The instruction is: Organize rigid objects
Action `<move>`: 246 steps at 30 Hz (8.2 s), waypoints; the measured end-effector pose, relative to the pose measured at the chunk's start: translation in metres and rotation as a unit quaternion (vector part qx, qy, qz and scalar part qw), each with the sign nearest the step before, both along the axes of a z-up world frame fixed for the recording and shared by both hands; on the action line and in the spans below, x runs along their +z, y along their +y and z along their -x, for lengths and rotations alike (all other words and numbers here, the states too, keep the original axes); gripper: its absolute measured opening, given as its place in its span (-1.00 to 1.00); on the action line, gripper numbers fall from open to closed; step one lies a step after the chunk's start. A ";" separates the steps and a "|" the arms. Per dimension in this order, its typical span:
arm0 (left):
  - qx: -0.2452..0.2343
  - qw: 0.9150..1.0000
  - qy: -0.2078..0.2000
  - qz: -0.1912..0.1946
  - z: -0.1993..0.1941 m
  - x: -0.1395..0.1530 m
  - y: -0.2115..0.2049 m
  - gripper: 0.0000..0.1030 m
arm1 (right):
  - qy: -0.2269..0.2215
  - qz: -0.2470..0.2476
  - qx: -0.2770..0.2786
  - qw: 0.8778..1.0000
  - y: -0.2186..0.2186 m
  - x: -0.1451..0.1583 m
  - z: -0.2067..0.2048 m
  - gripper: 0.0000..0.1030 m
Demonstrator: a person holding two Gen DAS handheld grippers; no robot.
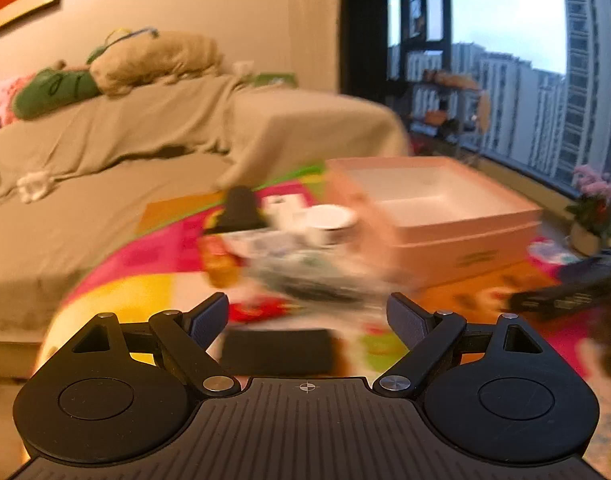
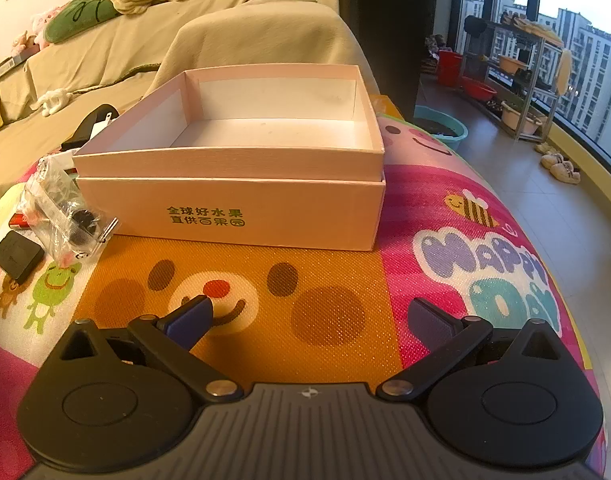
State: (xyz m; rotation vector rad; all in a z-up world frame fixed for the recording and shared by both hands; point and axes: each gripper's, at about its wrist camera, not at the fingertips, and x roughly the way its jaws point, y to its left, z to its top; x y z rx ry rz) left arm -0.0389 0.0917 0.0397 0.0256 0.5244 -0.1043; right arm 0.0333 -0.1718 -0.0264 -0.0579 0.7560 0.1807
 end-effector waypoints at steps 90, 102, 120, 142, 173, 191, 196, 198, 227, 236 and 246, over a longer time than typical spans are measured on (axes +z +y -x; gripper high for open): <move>-0.093 0.992 0.083 -0.010 0.026 -0.025 -0.076 -0.16 | -0.041 -0.021 0.160 0.986 0.000 0.016 0.075 -0.57; -0.126 0.990 -0.030 0.053 -0.078 0.092 -0.103 -0.15 | -0.104 -0.070 0.147 0.981 -0.033 0.071 0.079 -0.60; -0.024 0.998 0.053 0.021 -0.041 0.016 0.007 -0.15 | -0.089 -0.052 0.060 0.993 0.005 0.122 -0.092 0.14; 0.090 0.980 0.060 0.168 -0.107 -0.006 0.093 -0.17 | -0.051 -0.026 0.192 0.980 0.071 0.075 -0.015 0.35; 0.029 0.962 0.104 0.250 -0.048 -0.033 0.127 -0.38 | -0.025 0.026 0.358 0.933 0.201 0.038 -0.032 -0.34; -0.027 0.973 0.117 0.197 -0.057 -0.031 0.025 -0.33 | -0.066 0.046 0.258 0.963 0.048 0.049 0.050 0.61; -0.027 0.984 0.093 0.148 -0.052 -0.018 0.009 -0.31 | -0.055 0.017 0.239 0.969 0.027 0.044 0.054 0.66; -0.028 0.988 0.078 0.131 -0.045 -0.010 0.005 -0.31 | -0.039 -0.011 0.234 0.971 0.024 0.040 0.055 0.68; -0.205 0.963 0.154 0.081 -0.089 -0.013 -0.049 -0.31 | -0.006 -0.008 0.192 0.981 -0.026 0.008 0.046 1.00; -0.208 0.966 0.144 0.047 -0.039 -0.006 -0.064 -0.31 | -0.007 -0.015 0.193 0.981 -0.030 0.010 0.046 1.00; -0.238 0.952 0.160 -0.108 0.006 0.000 -0.115 -0.30 | -0.003 -0.029 0.192 0.981 -0.034 0.012 0.044 1.00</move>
